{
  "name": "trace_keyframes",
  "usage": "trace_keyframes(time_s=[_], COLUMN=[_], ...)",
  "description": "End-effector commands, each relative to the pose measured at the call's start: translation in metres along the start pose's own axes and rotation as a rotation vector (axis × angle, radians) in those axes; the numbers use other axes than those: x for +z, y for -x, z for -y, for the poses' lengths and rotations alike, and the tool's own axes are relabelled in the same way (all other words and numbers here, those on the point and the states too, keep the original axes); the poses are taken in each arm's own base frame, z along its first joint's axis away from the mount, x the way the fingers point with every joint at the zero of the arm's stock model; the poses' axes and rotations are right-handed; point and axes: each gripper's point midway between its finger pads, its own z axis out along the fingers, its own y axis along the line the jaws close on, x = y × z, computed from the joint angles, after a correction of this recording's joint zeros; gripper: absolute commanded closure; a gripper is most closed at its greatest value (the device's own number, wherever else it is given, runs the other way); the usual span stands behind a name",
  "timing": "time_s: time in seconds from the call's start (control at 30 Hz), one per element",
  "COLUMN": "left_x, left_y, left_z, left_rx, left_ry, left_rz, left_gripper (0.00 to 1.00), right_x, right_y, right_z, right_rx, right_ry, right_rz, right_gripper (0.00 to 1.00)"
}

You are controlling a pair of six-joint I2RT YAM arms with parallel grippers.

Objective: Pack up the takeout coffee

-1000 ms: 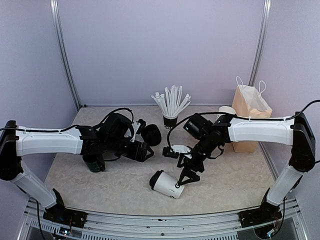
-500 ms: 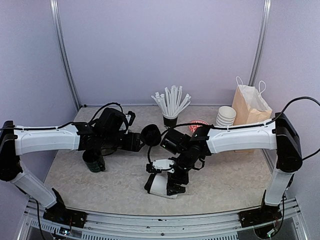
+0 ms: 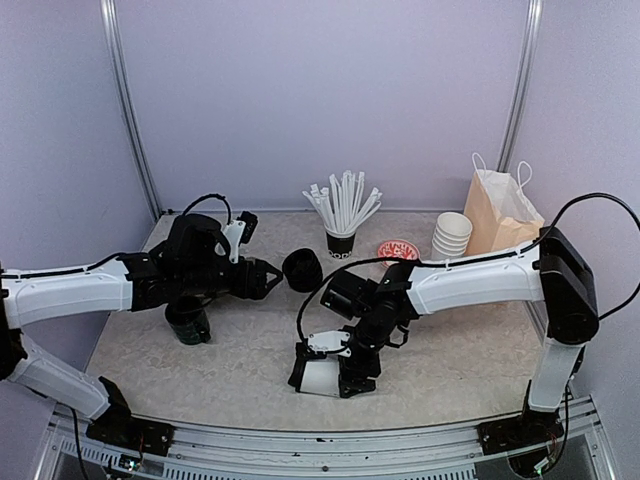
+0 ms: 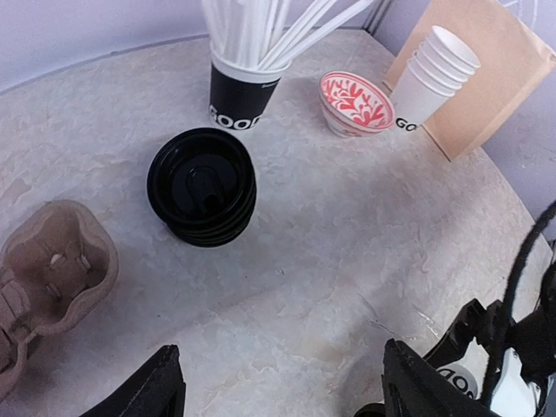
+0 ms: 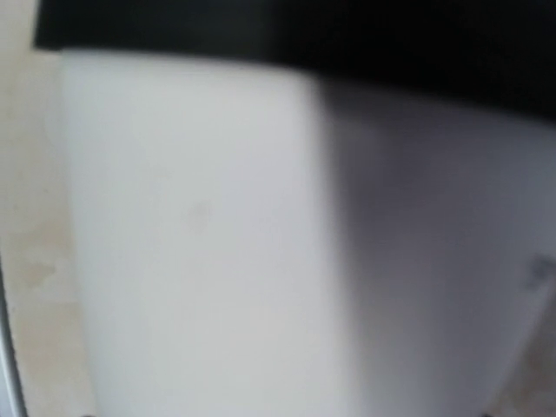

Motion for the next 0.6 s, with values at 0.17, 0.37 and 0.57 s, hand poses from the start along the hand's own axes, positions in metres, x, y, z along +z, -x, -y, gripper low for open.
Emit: trace_keyframes(time_s=[0.17,0.37,0.57], left_x=[-0.025,-0.041,-0.056], left_y=[0.033,0.026,0.012], left_z=[0.036,0.06,0.078], left_rx=[0.141,0.207,0.283], left_ry=[-0.181,-0.333,-0.45], left_rz=[0.128,0.127,0.063], left_gripper=[0.22,0.23,0.23], right_x=[0.018,0.013,-0.037], right_y=[-0.002,0.002,0.018], right_z=[-0.005,0.004,-0.002], right_rx=[-0.083,-0.075,-0.138], right_ry=[0.054,0.065,0.144], right_rz=[-0.002,0.041,0.226], right_gripper=[0.18,0.39,0.4])
